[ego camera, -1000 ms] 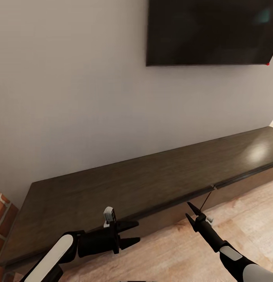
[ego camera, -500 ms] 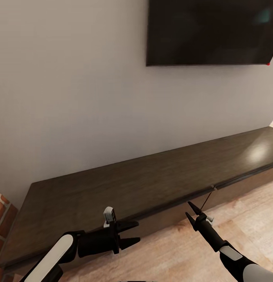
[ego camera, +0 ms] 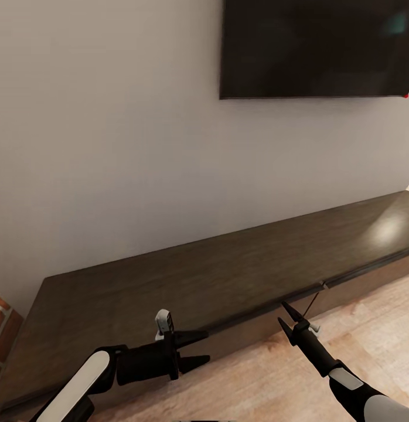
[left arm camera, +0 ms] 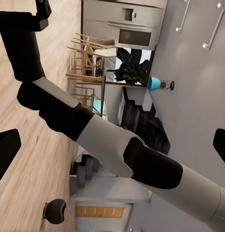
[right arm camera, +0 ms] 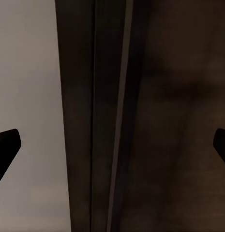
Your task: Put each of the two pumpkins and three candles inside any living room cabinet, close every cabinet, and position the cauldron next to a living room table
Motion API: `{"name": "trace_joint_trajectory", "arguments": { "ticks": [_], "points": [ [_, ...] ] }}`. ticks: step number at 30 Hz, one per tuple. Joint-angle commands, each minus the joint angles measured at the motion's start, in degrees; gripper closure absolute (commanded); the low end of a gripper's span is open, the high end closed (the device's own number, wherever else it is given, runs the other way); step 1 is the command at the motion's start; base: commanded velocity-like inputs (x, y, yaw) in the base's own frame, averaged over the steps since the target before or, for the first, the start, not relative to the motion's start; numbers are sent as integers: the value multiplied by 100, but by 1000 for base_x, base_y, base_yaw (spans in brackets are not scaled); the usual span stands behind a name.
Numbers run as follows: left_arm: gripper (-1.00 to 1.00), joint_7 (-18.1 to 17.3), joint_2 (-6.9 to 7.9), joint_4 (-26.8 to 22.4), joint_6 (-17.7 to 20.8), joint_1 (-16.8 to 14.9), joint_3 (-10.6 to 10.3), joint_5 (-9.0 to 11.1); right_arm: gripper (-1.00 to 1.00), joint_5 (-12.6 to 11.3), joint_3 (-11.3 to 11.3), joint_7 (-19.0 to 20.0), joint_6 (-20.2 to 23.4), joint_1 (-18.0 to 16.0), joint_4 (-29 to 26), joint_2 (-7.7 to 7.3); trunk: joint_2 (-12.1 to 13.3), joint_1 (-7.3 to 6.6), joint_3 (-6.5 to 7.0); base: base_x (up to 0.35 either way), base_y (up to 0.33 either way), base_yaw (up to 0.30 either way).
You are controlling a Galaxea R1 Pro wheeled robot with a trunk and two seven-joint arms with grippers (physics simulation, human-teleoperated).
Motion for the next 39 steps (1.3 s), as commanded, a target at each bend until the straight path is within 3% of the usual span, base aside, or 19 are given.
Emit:
{"name": "trace_joint_trajectory", "arguments": {
  "ticks": [1, 30, 39],
  "points": [
    [-100, -53, 4, 2, 0, -3, -8, -39, -100, -61, 36, 14, 57, -3, 0, -3, -2, -1, -5, 2, 0, 0],
    [-100, -59, 4, 2, 0, -3, 12, -39, -100, -52, 36, -3, 53, -3, 7, -3, -2, -1, -5, 13, 0, 0],
    [-100, -53, 4, 2, 0, -3, 4, -39, -100, -52, 36, -10, 53, -3, 9, -3, -14, 22, -204, 0, 0, 0]
  ]
}}
